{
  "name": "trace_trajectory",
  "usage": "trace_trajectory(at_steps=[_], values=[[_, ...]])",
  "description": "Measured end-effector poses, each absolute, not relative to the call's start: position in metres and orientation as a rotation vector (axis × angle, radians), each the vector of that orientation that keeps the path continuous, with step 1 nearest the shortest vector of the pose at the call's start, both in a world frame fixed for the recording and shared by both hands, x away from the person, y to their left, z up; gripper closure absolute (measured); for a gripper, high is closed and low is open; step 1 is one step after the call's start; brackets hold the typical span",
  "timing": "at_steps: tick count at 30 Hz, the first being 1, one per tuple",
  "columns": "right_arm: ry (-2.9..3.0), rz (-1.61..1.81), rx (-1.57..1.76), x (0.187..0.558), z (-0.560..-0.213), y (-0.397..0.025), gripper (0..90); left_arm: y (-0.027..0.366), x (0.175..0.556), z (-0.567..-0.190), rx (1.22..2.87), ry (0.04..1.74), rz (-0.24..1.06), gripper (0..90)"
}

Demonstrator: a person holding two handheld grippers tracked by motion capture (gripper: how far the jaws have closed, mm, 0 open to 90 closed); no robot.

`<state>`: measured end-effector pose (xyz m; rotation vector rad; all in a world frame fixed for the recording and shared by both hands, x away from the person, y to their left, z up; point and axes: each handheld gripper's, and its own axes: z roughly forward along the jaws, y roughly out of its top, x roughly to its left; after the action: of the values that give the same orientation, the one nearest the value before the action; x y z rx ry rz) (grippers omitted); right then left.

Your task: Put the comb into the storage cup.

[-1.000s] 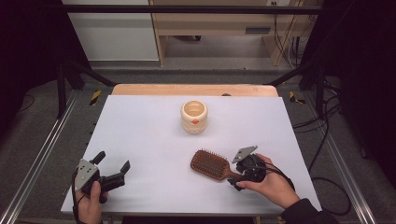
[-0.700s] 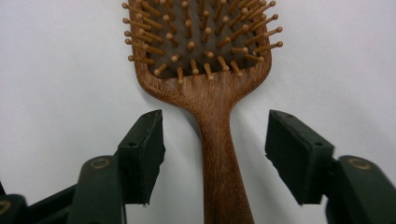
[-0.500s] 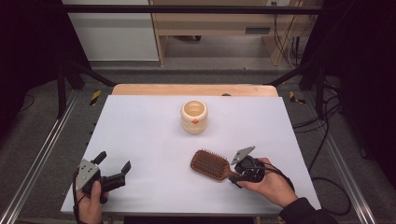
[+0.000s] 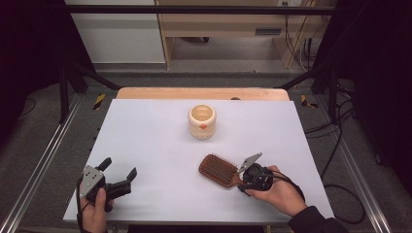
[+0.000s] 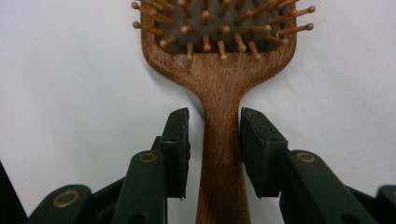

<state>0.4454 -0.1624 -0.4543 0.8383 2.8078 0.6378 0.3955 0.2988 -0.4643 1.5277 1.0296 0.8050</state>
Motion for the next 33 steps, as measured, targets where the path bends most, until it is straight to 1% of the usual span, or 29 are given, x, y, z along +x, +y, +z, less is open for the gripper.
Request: trace_trajectory(at_steps=[5,12,25,33], values=[[2.814,0.606,0.86,0.448,-0.455,-0.157,64.2,0.299,0.396,-0.464,1.527,1.031,0.802,1.0],[2.813,0.575,0.905,0.449,-0.454,-0.154,69.0,0.298,0.396,-0.465,1.534,1.029,0.797,1.0],[2.854,0.424,0.94,0.456,-0.451,-0.141,72.9,0.296,0.396,-0.464,1.543,1.014,0.793,1.0],[2.793,0.529,0.938,0.452,-0.45,-0.149,73.0,0.296,0.396,-0.464,1.539,1.013,0.788,1.2]])
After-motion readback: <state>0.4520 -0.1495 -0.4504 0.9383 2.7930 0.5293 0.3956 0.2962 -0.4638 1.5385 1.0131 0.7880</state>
